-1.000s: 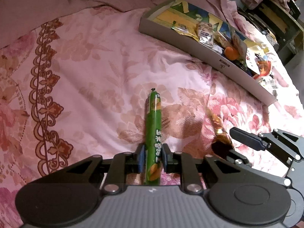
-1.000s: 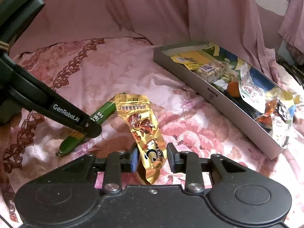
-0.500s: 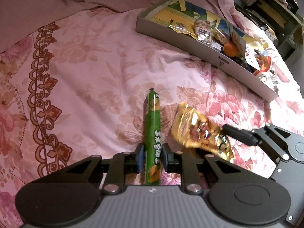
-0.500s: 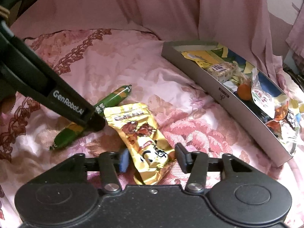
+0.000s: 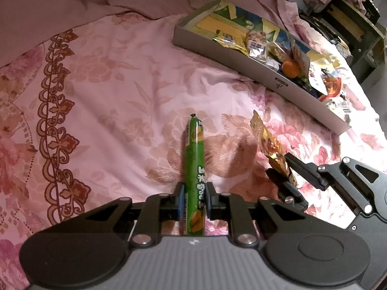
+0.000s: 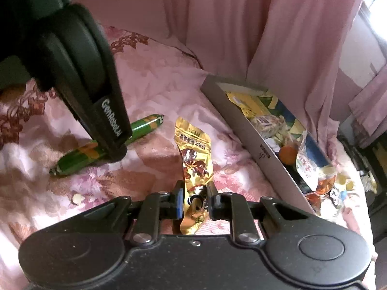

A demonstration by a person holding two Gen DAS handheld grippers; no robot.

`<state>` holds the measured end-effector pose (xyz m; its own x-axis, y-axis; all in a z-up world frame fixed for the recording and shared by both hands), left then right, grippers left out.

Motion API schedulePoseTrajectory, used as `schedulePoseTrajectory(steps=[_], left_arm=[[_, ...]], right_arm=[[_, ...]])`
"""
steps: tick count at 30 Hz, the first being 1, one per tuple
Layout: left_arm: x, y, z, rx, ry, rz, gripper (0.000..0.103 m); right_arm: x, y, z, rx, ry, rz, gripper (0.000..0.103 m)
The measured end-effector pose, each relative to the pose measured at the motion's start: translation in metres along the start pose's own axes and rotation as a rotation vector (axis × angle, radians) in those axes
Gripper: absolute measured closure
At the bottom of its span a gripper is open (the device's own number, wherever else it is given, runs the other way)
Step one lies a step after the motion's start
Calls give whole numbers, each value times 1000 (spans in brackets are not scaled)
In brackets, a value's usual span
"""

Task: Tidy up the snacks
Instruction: 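Lift the sausage stick with the left tool while the right tool lifts the gold pouch, then carry the sausage stick and gold pouch into the tray and open both tools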

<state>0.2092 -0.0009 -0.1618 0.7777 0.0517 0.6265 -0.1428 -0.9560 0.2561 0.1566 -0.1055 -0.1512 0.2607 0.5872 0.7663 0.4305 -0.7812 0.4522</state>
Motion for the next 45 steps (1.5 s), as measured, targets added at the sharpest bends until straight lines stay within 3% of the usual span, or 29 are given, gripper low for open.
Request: schedulePoseTrajectory(steps=[6,13,22,28,33,45], left_arm=[[10,2,-11,-14,57,-15,85],[25,2,-18,-41,134,-53,84],[53,7,-25,-23,273,-21,84],[73,5,-22,-6,328,-34,84],[97,11,-12,11,379,12,84],[156,33,32,-71,445,5,84]], right_arm=[[7,-3,-6,-63,57,-146,83],[13,4,-11,-115,90,-167,83],[27,24,-15,-202,153,-131,83],[32,42,-11,-254,172,-82,83],[38,59,-7,-305,196,-51,83],[38,94,32,-368,185,42,83]])
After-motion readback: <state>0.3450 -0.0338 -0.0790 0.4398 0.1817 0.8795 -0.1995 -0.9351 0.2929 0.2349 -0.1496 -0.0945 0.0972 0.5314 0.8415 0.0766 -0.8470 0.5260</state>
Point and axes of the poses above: each gripper's, at about its wrist camera, not at the fingertips, and z roughly the way its jaws point, y to its right, x to its top, the point moved 9 cm from there along z, roughly the way its jaws point, and after that the axes turned 15 degrees about y, right-handed, at the moved point
